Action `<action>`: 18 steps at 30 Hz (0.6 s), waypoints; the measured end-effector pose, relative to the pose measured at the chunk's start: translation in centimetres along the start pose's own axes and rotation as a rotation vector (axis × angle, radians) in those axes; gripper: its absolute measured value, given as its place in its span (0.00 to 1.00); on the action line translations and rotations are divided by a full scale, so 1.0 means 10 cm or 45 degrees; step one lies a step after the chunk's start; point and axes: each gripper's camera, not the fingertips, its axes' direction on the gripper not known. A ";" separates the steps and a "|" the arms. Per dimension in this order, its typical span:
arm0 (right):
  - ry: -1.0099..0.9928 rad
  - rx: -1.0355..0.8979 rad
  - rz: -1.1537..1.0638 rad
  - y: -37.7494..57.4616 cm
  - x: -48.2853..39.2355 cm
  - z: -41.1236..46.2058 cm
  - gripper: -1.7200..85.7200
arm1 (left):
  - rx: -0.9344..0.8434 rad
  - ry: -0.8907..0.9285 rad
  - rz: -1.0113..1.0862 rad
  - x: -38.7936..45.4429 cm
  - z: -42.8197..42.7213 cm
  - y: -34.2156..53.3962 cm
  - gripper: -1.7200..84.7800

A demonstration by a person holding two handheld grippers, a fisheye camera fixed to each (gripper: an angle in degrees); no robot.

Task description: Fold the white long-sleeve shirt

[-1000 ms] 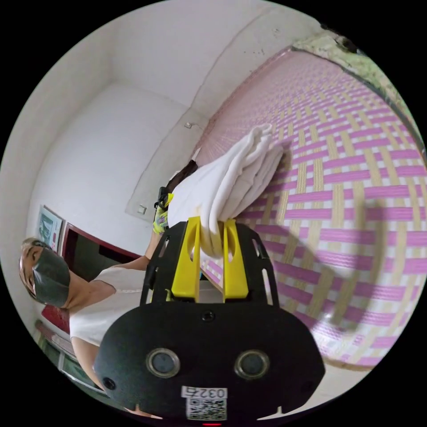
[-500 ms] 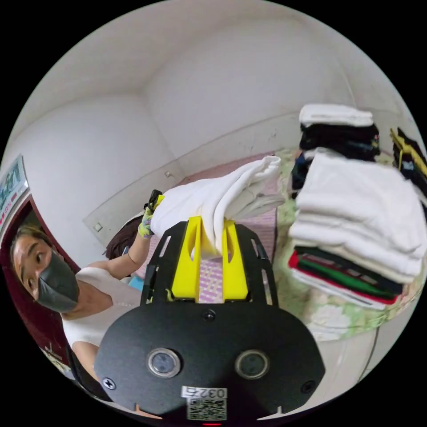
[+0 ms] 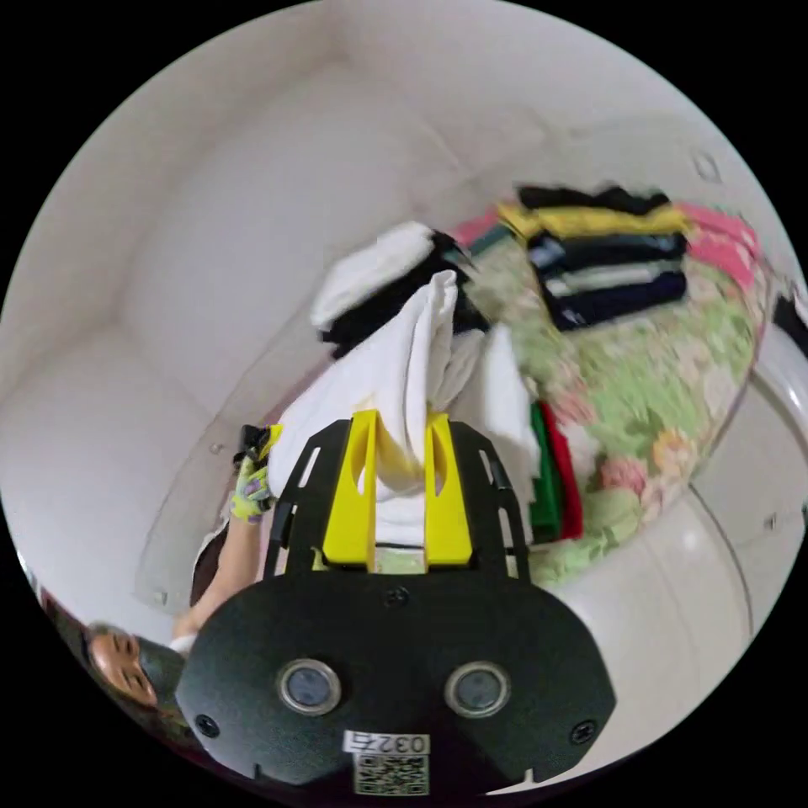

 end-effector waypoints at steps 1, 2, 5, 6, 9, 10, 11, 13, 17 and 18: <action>-0.070 0.058 0.005 0.05 0.08 -0.03 0.11 | 0.023 0.095 -0.007 -0.06 0.00 0.02 0.11; -0.195 0.107 -0.005 0.12 0.17 -0.08 0.11 | 0.035 0.195 -0.032 -0.12 0.00 0.04 0.11; -0.141 0.119 -0.094 0.12 -0.06 -0.18 0.10 | -0.029 0.086 0.057 0.16 -0.04 -0.04 0.10; -0.112 0.146 -0.126 0.10 -0.21 -0.25 0.10 | -0.022 0.064 0.078 0.31 -0.05 -0.06 0.10; -0.106 0.262 -0.196 0.05 -0.51 -0.49 0.09 | 0.030 0.094 0.182 0.75 0.02 -0.08 0.10; -0.105 0.292 -0.207 0.06 -0.54 -0.56 0.09 | 0.037 0.100 0.212 0.82 0.05 -0.08 0.10; -0.130 0.334 -0.205 0.08 -0.54 -0.67 0.09 | 0.047 0.103 0.233 0.90 0.12 -0.06 0.10; -0.174 0.322 -0.151 0.11 -0.38 -0.74 0.09 | 0.039 0.091 0.180 0.83 0.26 -0.01 0.11; 0.004 0.031 0.086 0.20 0.30 -0.23 0.10 | -0.122 -0.260 0.125 0.37 0.75 0.23 0.12; -0.082 0.078 0.113 0.30 0.44 -0.15 0.11 | -0.087 -0.194 0.151 0.26 0.81 0.30 0.12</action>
